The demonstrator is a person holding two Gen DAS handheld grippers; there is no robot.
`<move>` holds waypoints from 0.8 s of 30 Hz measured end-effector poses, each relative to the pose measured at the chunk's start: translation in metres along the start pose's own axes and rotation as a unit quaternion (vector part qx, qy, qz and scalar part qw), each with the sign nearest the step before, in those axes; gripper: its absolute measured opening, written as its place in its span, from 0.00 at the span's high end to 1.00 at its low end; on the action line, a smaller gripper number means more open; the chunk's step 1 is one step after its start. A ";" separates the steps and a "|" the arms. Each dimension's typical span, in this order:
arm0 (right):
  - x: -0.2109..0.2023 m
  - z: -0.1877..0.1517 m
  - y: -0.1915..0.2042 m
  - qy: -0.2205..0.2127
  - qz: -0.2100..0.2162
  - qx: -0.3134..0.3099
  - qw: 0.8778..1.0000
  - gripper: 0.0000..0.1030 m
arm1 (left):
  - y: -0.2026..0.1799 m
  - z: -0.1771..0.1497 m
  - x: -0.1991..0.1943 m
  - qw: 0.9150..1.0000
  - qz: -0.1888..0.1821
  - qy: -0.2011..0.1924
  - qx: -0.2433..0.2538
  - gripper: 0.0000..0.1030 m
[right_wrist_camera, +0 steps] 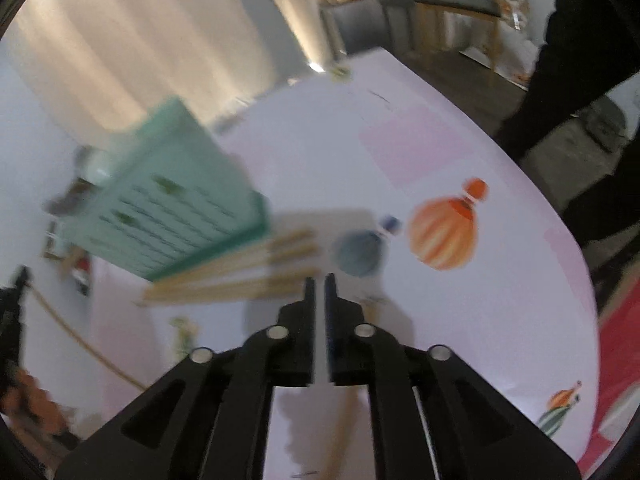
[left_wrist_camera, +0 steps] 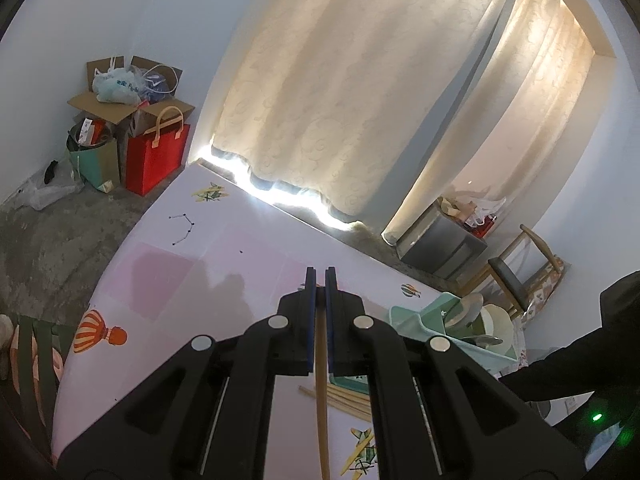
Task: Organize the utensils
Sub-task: 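Close the right tool on a wooden chopstick and lift it while the left tool holds its chopstick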
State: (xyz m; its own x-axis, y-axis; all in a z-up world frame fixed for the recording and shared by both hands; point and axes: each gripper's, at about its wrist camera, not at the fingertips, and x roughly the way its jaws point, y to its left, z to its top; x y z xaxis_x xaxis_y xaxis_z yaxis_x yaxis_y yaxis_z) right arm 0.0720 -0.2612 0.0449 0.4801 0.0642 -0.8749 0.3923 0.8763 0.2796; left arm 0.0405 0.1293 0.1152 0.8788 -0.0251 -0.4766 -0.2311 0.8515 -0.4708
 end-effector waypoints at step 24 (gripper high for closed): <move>0.021 -0.016 -0.004 0.035 -0.036 -0.028 0.998 0.94 | 0.006 -0.001 0.004 1.000 0.004 0.011 -0.016 0.97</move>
State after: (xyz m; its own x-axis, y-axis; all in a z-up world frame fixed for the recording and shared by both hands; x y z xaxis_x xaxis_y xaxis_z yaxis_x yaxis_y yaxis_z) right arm 0.0685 -0.2560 0.0188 0.3959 0.0308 -0.9178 0.3794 0.9046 0.1940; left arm 0.0422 0.1340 0.1095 0.8669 -0.0300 -0.4976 -0.2520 0.8349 -0.4893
